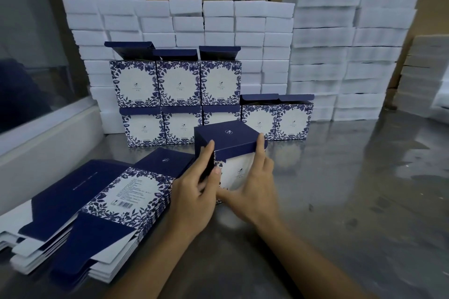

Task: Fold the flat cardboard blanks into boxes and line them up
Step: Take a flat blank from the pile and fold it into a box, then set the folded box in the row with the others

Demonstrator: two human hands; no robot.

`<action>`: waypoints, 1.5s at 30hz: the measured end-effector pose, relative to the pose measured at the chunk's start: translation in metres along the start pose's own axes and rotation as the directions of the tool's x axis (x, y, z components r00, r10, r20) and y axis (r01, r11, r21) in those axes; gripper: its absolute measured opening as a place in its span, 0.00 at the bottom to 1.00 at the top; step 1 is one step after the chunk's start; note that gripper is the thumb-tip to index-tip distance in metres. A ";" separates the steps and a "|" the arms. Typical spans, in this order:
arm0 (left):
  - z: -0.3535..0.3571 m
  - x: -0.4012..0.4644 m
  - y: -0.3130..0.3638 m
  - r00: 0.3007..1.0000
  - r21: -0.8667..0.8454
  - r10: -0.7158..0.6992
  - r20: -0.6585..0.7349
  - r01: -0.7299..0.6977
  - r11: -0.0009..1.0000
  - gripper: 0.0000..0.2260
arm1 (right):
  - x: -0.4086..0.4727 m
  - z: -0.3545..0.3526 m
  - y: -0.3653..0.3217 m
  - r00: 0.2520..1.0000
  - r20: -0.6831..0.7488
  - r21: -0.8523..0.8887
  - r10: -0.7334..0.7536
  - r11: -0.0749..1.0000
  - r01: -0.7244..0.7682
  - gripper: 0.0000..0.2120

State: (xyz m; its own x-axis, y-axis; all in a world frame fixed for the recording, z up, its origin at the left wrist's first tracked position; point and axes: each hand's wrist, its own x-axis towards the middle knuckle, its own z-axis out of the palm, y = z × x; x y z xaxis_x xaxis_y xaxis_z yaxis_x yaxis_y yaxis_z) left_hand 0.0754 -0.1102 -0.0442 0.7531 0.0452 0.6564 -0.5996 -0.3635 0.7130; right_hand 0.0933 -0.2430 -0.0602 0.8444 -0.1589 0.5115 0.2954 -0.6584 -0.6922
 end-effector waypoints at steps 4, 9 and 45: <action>-0.012 0.005 -0.009 0.992 0.372 0.074 0.099 -0.106 0.922 0.19 | 0.012 -0.010 0.010 0.994 -0.108 0.096 0.001 0.995 0.009 0.65; -0.047 0.017 -0.030 0.975 0.870 -0.216 0.052 0.062 0.489 0.20 | 0.052 -0.036 0.018 0.942 -0.335 0.139 -0.011 0.988 0.061 0.64; -0.049 0.018 -0.053 0.829 0.913 -0.559 0.004 0.225 0.340 0.23 | 0.197 -0.013 0.033 0.887 0.379 -0.534 0.263 0.845 -0.022 0.21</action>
State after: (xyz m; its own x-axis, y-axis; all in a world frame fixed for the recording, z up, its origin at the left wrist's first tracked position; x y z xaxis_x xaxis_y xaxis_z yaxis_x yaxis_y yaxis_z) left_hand 0.1076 -0.0446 -0.0586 0.9606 0.2370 0.1453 0.2128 -0.9631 0.1646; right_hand 0.2640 -0.3053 0.0246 0.9963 -0.0350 0.0786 -0.0076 -0.9459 -0.3244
